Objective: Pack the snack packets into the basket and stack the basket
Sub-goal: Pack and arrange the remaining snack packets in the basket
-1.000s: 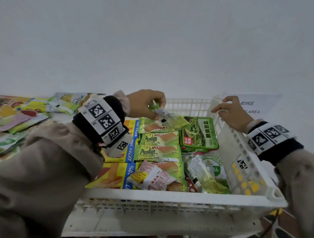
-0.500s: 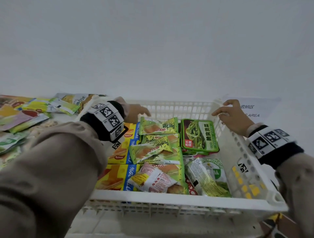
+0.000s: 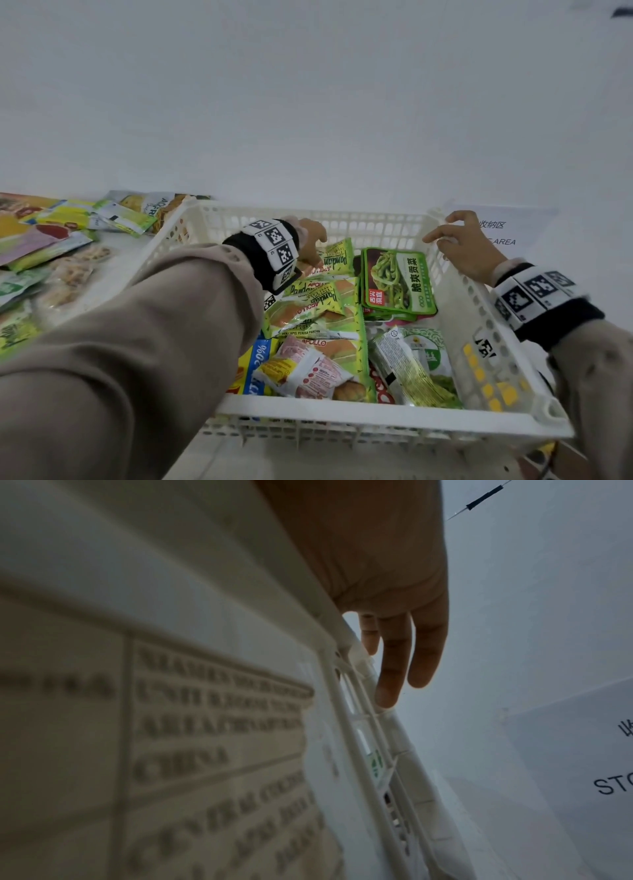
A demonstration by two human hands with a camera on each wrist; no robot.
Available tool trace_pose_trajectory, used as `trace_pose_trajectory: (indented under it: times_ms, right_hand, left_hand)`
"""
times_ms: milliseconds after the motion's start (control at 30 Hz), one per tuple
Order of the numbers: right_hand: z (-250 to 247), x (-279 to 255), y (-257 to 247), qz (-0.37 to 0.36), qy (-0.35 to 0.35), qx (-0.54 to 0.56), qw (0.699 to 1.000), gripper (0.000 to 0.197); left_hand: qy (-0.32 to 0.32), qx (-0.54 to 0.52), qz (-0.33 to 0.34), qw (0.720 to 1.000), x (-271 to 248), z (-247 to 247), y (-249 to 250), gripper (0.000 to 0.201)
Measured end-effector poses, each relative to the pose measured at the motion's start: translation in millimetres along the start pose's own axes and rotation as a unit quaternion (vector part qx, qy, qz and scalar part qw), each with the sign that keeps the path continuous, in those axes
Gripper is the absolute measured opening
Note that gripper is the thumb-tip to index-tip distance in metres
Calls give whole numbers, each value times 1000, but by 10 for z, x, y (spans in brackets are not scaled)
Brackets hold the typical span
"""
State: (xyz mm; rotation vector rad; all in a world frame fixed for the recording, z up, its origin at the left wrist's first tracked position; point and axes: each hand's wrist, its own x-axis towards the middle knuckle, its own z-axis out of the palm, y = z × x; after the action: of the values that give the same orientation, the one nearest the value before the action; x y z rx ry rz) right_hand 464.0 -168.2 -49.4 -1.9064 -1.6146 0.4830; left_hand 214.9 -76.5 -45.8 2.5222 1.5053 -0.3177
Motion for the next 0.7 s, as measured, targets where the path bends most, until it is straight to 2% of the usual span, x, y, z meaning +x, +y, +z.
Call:
trace_pose_trajectory:
  times_ms: [67, 167, 267, 367, 400, 433, 567, 633, 667, 700]
  right_hand:
    - [4, -2, 1, 0, 0, 6, 1000, 23]
    - [8, 2, 2, 6, 1, 1, 1000, 25]
    - [5, 7, 3, 4, -1, -6, 1000, 26]
    - [3, 6, 3, 2, -2, -4, 1000, 26]
    - [5, 6, 3, 2, -2, -3, 1000, 26]
    - [5, 5, 4, 2, -2, -2, 1000, 25]
    - [3, 5, 12, -3, 2, 0, 1000, 24]
    - [7, 8, 14, -3, 2, -4, 1000, 24]
    - [8, 11, 16, -3, 1, -6, 1000, 25]
    - [9, 13, 17, -3, 0, -6, 1000, 25]
  left_hand:
    - [21, -25, 5, 999, -17, -97, -61, 16]
    - [7, -188, -31, 982, -59, -208, -248, 13]
    - [-7, -354, -59, 933, -134, -265, -394, 13]
    - [-40, -511, -100, 853, -180, -224, -418, 18]
    - [-61, -544, -115, 829, -181, -175, -409, 16]
    - [-83, -545, -132, 824, -193, -115, -379, 16]
    - [-130, -399, -203, 885, -223, 36, -253, 36]
    - [-167, -269, -191, 929, -256, -50, -256, 41]
    - [-162, -184, -182, 952, -270, -116, -281, 43]
    - [-127, -96, -175, 972, -295, -183, -313, 43]
